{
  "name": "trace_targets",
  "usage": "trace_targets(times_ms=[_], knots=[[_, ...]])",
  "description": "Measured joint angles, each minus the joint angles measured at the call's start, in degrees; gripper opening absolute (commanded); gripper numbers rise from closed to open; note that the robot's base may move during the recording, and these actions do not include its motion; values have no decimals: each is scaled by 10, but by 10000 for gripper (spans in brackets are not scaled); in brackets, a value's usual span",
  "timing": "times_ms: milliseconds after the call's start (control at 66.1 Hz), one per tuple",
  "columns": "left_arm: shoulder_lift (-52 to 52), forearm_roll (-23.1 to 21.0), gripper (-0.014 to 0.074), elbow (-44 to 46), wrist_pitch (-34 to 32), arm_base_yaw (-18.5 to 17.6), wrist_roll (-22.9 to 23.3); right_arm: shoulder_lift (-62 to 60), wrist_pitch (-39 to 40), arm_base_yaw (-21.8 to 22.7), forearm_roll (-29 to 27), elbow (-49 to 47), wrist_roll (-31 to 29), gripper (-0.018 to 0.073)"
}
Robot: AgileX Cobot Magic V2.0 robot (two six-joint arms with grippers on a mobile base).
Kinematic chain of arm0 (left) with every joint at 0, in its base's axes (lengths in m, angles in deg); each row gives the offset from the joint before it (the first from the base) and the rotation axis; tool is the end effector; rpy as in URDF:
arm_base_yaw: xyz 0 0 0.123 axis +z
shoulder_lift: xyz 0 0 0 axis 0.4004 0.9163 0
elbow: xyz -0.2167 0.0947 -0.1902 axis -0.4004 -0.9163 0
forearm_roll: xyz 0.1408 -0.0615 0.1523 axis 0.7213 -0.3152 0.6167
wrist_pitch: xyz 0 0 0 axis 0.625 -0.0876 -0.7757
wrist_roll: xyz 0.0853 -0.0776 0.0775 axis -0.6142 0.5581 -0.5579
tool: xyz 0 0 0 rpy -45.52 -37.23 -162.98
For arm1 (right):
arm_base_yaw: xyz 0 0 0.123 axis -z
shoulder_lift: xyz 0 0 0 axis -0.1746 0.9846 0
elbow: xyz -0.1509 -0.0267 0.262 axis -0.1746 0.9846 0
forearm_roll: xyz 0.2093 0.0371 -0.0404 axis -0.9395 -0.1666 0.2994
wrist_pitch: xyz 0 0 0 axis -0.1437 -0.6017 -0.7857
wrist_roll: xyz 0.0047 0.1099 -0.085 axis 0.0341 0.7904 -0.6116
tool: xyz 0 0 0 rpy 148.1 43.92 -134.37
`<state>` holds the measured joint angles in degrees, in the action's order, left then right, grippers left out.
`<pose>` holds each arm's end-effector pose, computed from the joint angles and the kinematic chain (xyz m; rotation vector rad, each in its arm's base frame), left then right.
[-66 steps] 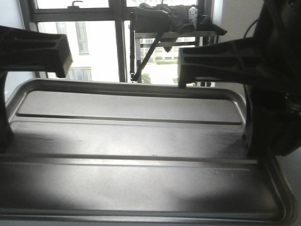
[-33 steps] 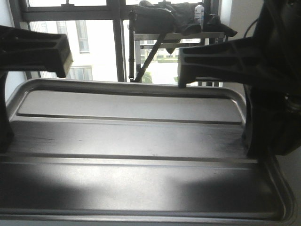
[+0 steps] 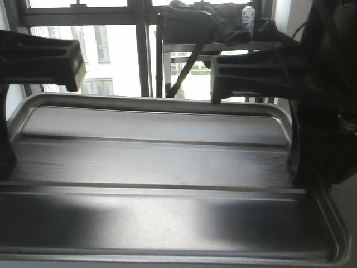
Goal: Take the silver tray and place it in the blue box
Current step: 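Hold the tray level in both grippers while the base drives to the blue crate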
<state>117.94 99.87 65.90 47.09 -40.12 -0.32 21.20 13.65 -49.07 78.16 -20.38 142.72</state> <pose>0.1218 -0.1529 0.2653 0.0828 2.7504 -0.1059 0.1430 0.1524 0.2539 0.1272 2.7004 0.1494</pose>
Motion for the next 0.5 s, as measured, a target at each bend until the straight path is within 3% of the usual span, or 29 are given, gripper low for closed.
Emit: trace_targets(times_ms=[499], knots=[[0,0,-8,0,-1,0,0,0,0,0,0,0,0,62]])
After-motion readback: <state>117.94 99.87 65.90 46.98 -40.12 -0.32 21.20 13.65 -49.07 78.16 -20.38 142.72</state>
